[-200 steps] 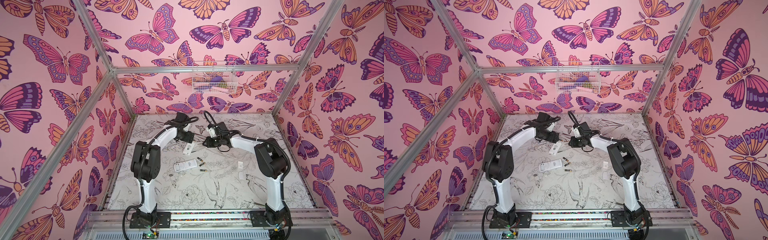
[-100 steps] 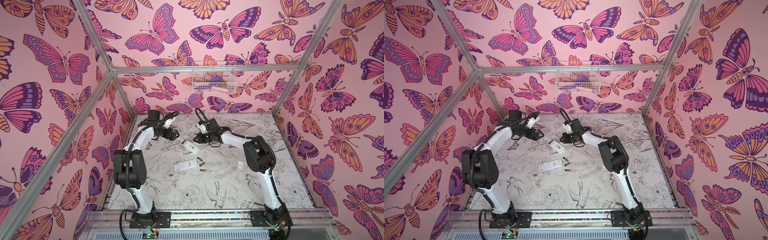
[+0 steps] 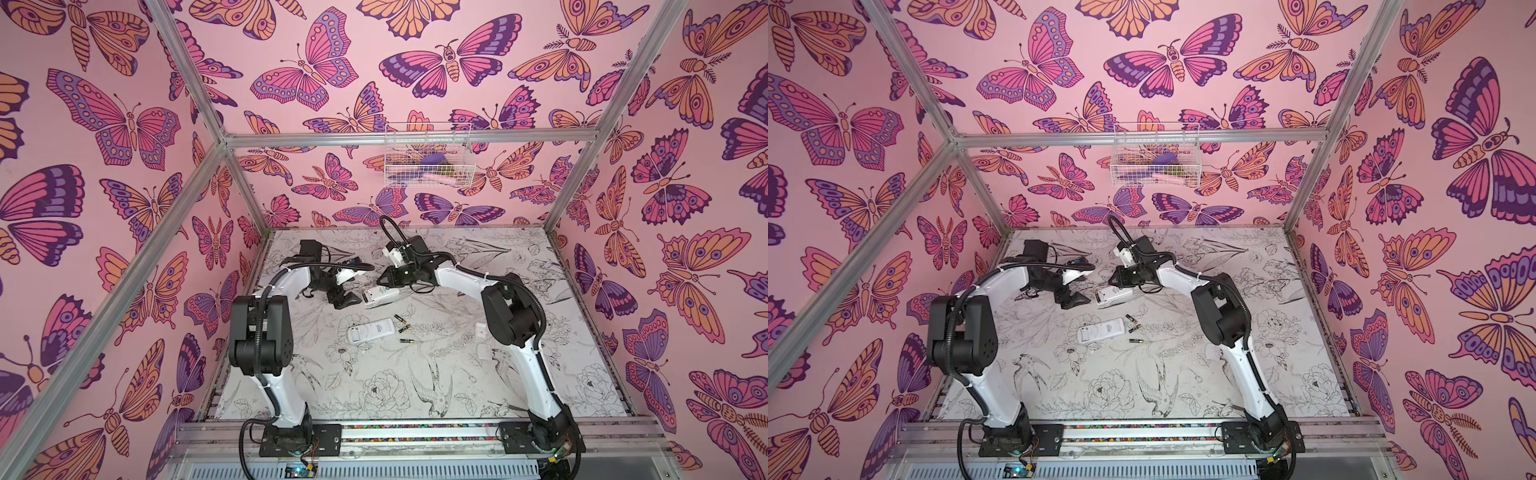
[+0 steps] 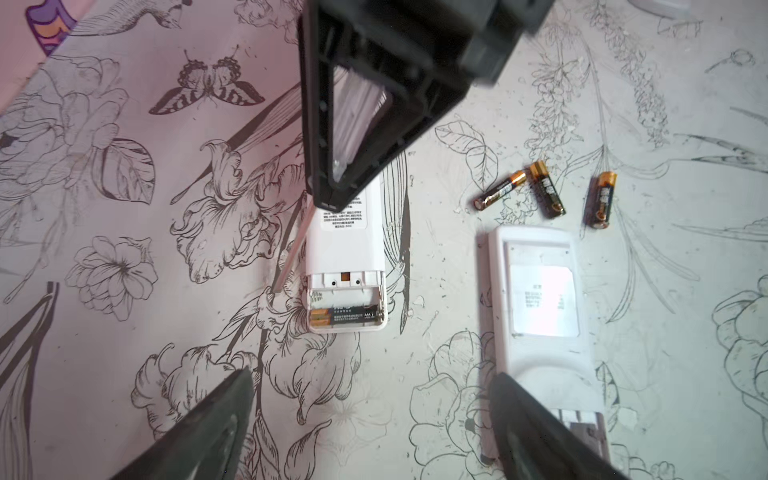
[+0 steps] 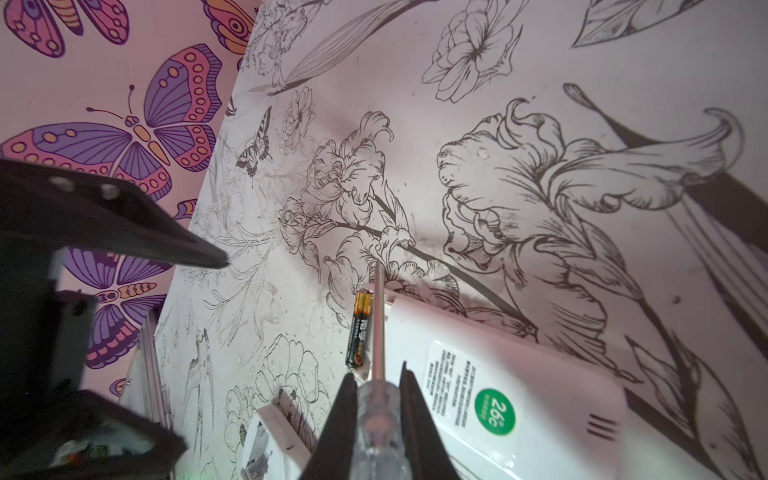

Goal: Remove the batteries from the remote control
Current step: 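Set the white remote down with the left gripper while the right brings the screwdriver, then insert the screwdriver tip at the remaining AAA battery's end with the right gripper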

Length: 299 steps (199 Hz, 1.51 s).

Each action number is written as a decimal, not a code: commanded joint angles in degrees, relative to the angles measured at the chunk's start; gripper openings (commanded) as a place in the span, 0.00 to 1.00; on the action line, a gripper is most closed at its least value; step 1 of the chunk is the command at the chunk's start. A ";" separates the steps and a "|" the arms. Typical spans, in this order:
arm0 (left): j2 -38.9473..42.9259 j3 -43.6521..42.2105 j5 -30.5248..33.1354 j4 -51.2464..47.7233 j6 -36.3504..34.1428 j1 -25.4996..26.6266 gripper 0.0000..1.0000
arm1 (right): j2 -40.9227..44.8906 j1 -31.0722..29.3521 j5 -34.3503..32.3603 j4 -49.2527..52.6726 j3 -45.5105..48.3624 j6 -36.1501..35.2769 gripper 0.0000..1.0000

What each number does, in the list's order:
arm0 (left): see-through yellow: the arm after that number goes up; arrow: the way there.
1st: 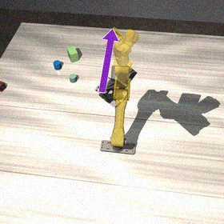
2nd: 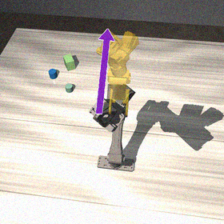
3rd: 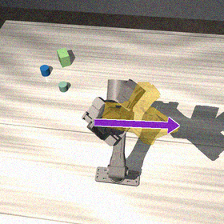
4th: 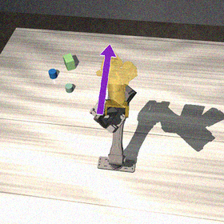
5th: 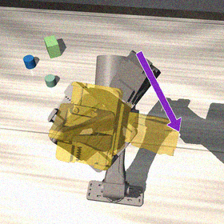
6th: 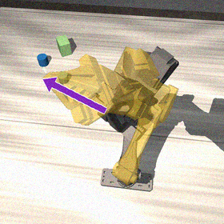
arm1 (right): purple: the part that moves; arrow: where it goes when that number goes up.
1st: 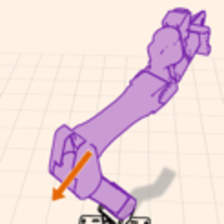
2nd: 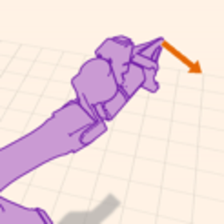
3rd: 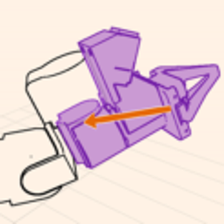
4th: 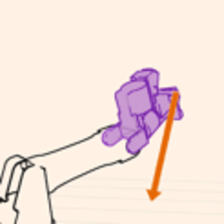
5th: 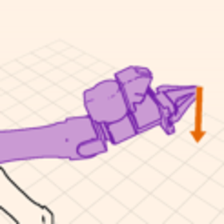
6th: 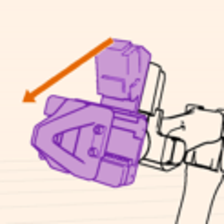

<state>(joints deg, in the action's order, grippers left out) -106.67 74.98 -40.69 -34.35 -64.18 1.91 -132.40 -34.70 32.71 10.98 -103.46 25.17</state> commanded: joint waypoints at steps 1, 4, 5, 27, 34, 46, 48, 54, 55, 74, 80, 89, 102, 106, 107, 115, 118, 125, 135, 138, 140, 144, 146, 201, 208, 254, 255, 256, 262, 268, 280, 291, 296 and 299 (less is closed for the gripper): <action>-2.69 -0.75 -1.05 2.44 -3.31 0.76 0.89 | 5.95 1.19 3.08 0.80 1.83 3.33 0.00; -2.80 -0.86 -1.14 2.77 -3.32 0.87 0.89 | 6.07 1.33 3.50 1.37 1.86 3.72 0.00; -2.86 -0.92 -1.14 2.92 -3.32 0.89 0.89 | 6.08 1.36 3.68 1.61 1.86 3.78 0.00; -4.15 -1.42 0.59 6.24 -3.07 1.36 0.88 | 5.97 2.11 7.49 6.23 1.04 5.38 0.00; -4.63 -1.42 1.60 6.91 -3.05 1.61 0.88 | 5.72 2.27 8.32 7.56 0.63 5.71 0.00; -5.57 -1.25 3.30 7.60 -3.65 2.32 0.87 | 4.90 2.35 9.47 9.30 -0.32 6.10 0.00; -5.67 -1.31 3.57 7.71 -3.86 2.38 0.87 | 4.77 2.35 9.76 9.73 -0.69 6.20 0.00; -5.97 -1.24 4.33 7.77 -4.25 2.75 0.87 | 3.95 2.42 10.51 11.09 -1.70 6.29 0.00; -6.07 -1.24 4.44 7.83 -4.31 2.83 0.87 | 3.79 2.43 10.70 11.31 -1.90 6.29 0.00; -7.03 -0.57 6.75 7.73 -4.07 3.60 0.87 | 1.44 2.38 12.73 15.47 -5.46 6.41 0.00; -7.42 -0.28 7.43 7.74 -3.72 3.78 0.87 | 0.98 2.37 12.82 16.33 -5.97 6.32 0.00; -8.03 0.15 8.37 7.74 -3.28 4.10 0.87 | 0.50 2.35 12.86 16.61 -6.06 6.34 0.00; -8.74 0.69 9.72 7.68 -2.97 4.67 0.87 | -0.11 2.35 12.91 16.95 -6.39 6.49 0.00; -8.79 0.72 10.25 7.76 -2.97 4.84 0.87 | -0.34 2.35 12.97 17.04 -6.45 6.70 0.00; -8.89 0.75 10.35 7.74 -3.01 4.89 0.87 | -0.37 2.35 12.98 17.05 -6.43 6.81 0.00; -9.35 1.00 11.28 7.67 -2.98 5.26 0.87 | -0.74 2.35 13.36 16.96 -6.67 7.34 0.00; -9.51 1.11 11.69 7.63 -2.97 5.44 0.87 | -0.95 2.35 13.49 16.97 -6.77 7.47 0.00; -9.92 1.29 12.57 7.63 -2.97 5.85 0.87 | -1.35 2.35 13.74 17.17 -7.04 7.46 0.00; -10.39 1.40 13.68 7.67 -3.21 6.40 0.87 | -1.83 2.27 13.55 17.95 -7.57 6.94 0.00; -10.54 1.40 13.91 7.63 -3.29 6.54 0.86 | -1.97 2.27 13.42 18.28 -7.83 6.81 0.00; -10.59 1.40 14.11 7.56 -3.38 6.60 0.87 | -2.09 2.31 13.30 18.57 -8.04 6.58 0.00; -10.66 1.38 14.39 7.48 -3.61 6.76 0.86 | -2.27 2.32 13.01 19.04 -8.40 6.38 0.00; -10.75 1.39 14.51 7.46 -3.65 6.80 0.86 | -2.39 2.32 12.89 19.22 -8.57 6.25 0.00; -12.26 3.47 15.51 4.73 -4.12 7.32 0.76 | -4.73 2.32 11.21 20.49 -10.71 6.85 0.00; -12.49 3.83 15.55 4.35 -4.09 7.32 0.73 | -4.88 2.27 11.16 20.57 -10.88 7.15 0.00; -12.42 4.12 14.88 2.71 -4.89 7.34 0.53 | -6.58 1.74 11.15 22.49 -13.48 6.50 0.00; -12.46 4.12 14.86 2.71 -4.90 7.37 0.53 | -6.57 1.74 11.15 22.54 -13.50 6.48 0.00; -12.44 4.17 14.81 2.71 -4.94 7.34 0.52 | -6.56 1.74 11.15 22.52 -13.56 6.48 0.00; -12.46 4.21 14.85 2.55 -5.05 7.34 0.52 | -6.64 1.66 11.06 22.43 -13.61 6.41 0.00; -12.57 4.29 14.93 2.40 -5.15 7.38 0.51 | -6.90 1.65 10.90 22.26 -13.72 6.46 0.00; -12.75 4.63 14.93 2.05 -5.16 7.38 0.50 | -7.47 1.54 10.64 22.51 -14.22 6.54 0.00; -12.81 4.99 14.76 1.77 -4.90 7.26 0.50 | -8.27 1.27 10.29 23.34 -15.27 6.83 0.00; -12.82 5.04 14.68 1.66 -4.97 7.17 0.50 | -8.54 1.13 10.19 23.90 -15.83 6.78 0.00; -12.82 5.07 14.59 1.61 -4.91 7.17 0.50 | -8.74 1.00 10.19 24.19 -16.16 6.58 0.00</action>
<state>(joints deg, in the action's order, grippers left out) -117.73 79.50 -25.80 -29.45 -68.36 9.04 -138.54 -32.77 43.79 31.97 -116.38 31.73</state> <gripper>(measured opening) 0.522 0.171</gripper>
